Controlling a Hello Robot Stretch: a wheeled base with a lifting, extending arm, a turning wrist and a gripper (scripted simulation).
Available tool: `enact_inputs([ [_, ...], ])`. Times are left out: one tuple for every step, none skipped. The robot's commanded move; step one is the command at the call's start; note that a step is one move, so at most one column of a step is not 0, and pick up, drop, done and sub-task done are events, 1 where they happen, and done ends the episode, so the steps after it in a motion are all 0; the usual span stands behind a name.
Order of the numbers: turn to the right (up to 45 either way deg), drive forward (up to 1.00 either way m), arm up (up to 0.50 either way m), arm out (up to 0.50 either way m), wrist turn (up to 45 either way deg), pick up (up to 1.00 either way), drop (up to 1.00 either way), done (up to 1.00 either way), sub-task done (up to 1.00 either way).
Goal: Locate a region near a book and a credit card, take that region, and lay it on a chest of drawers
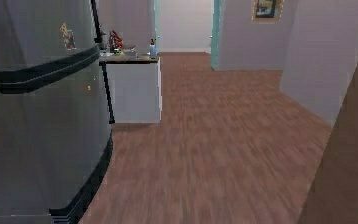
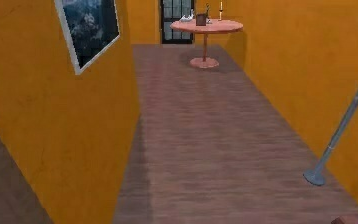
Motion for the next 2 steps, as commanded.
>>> enact_inputs([
  [0.0,0.65,0.0,0.0,0.0,0.0,0.0,0.0,0.0],
  [3.0,0.0,0.0,0.0,0.0,0.0,0.0,0.0,0.0],
])
